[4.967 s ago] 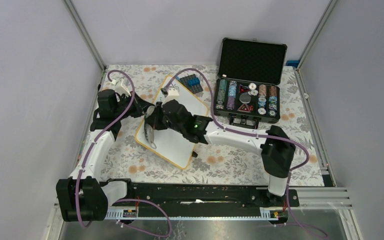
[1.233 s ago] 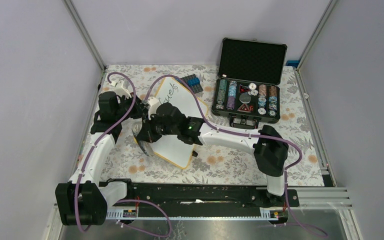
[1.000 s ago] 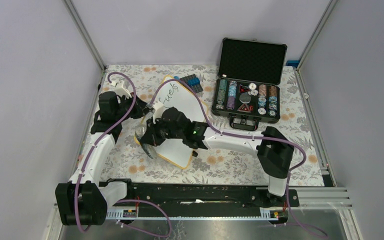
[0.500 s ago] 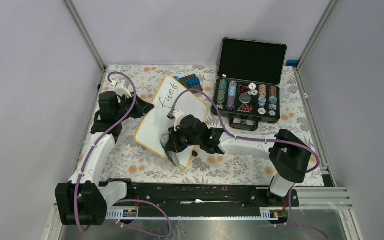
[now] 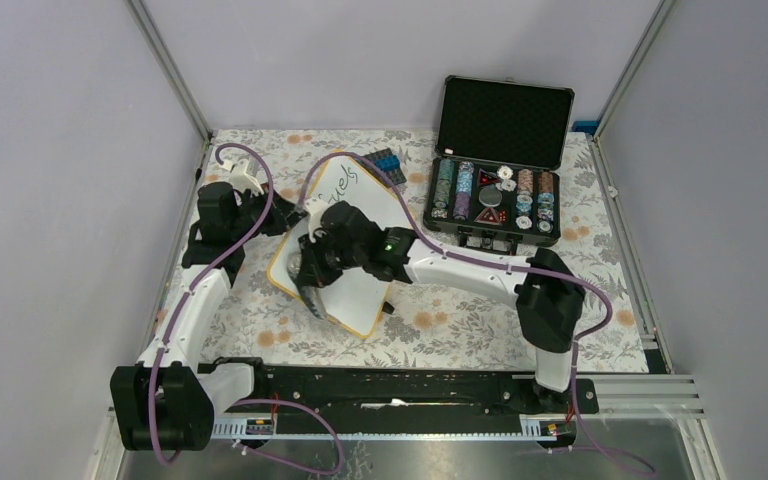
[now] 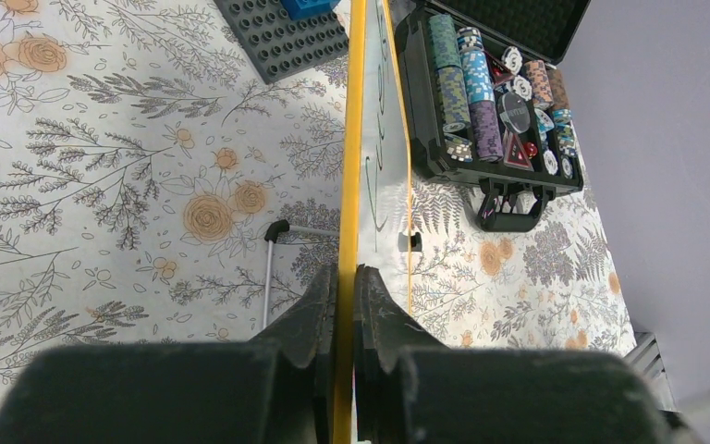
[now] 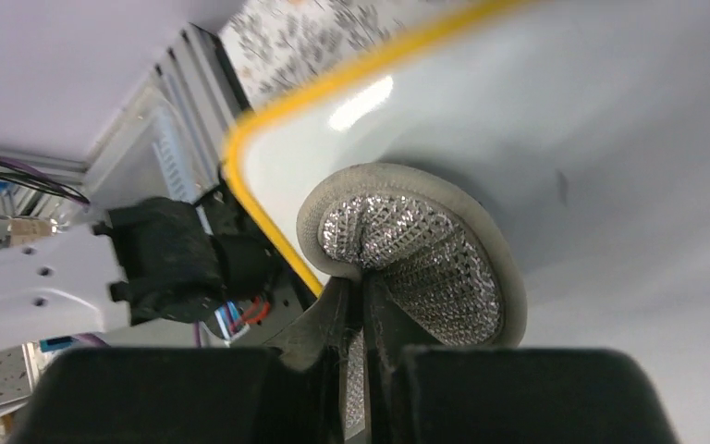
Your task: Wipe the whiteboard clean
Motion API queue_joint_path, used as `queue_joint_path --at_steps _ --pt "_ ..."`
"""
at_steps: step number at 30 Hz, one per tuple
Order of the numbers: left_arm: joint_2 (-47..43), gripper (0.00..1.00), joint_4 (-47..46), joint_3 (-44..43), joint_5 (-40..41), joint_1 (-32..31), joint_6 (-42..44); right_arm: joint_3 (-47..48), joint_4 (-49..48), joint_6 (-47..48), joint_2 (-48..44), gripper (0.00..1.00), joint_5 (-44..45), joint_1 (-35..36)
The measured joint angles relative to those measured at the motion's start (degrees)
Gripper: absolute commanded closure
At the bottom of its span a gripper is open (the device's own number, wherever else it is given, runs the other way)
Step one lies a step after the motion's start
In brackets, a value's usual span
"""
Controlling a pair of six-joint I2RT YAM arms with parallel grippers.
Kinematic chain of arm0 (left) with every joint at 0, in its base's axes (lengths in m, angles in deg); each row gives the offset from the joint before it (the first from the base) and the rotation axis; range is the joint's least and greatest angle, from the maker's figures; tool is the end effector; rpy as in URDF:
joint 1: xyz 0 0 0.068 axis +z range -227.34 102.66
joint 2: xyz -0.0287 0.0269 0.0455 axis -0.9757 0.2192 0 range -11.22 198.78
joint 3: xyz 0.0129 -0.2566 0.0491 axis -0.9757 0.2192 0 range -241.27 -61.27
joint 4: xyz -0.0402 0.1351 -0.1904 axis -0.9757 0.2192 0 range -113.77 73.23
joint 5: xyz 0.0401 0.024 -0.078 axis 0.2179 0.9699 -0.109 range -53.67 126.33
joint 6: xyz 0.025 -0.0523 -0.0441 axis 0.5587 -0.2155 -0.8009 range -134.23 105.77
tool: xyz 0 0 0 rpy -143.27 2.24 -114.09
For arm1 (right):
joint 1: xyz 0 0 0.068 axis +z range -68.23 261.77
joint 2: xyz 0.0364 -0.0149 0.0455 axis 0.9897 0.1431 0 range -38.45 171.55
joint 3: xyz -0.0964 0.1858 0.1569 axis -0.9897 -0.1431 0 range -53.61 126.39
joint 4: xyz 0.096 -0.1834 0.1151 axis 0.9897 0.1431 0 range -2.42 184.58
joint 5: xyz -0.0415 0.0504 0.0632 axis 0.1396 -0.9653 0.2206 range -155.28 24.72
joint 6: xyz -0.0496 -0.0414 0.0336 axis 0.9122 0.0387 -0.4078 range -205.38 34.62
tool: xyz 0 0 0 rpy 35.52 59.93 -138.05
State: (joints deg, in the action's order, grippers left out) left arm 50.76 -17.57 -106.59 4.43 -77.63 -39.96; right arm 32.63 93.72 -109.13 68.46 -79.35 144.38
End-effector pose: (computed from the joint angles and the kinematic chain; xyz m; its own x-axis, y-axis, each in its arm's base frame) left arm 0.2435 -0.0332 0.2824 -0.5631 -0.3658 -0.7410 0.2739 0.7634 -0.5850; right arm 0.1882 0.3952 0.2742 -0.5769 -0.2644 -0.7729 -0.7962 0.3934 0.4597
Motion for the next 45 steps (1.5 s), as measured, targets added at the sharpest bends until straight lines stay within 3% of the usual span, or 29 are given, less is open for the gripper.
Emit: queue_joint_path --at_steps 5,10,16,22,26,30,35,39,45 --pt "0.0 1.00 0.0 0.0 0.0 -0.1 -0.2 5.6 -2.0 1.1 2.1 1.00 -0.4 1.7" --pt "0.0 1.00 0.2 0.0 0.3 -0.2 -0.2 2.4 -6.9 1.7 1.6 1.00 0.1 1.9" --pt "0.0 1.00 0.2 0.0 0.5 -0.3 -0.2 -16.5 -18.1 -0.7 -5.9 1.00 0.2 -0.9" --pt "0.0 1.00 0.2 0.0 0.8 -0.4 -0.2 -39.2 -28.7 -7.2 -11.7 1.00 -0.5 -10.9" --pt "0.0 1.00 -0.3 0.0 1.0 -0.5 -0.2 -43.6 -31.6 -10.9 -11.0 1.00 -1.7 -16.0" --pt "0.0 1.00 -0.4 -0.1 1.3 -0.6 -0.2 -42.6 -31.3 -12.6 -9.9 1.00 -3.8 -16.7" --pt "0.0 1.00 -0.6 -0.1 1.5 -0.7 -0.2 -35.4 -19.6 -11.5 -9.3 1.00 -2.4 -15.2" --pt "0.2 1.00 -0.8 -0.1 1.8 -0.7 0.0 -23.6 -8.0 -8.7 -7.3 1.00 2.2 -10.6" --pt "0.9 1.00 -0.7 -0.6 1.9 -1.2 0.2 -5.0 -10.0 -7.3 -2.1 1.00 2.2 -4.0"
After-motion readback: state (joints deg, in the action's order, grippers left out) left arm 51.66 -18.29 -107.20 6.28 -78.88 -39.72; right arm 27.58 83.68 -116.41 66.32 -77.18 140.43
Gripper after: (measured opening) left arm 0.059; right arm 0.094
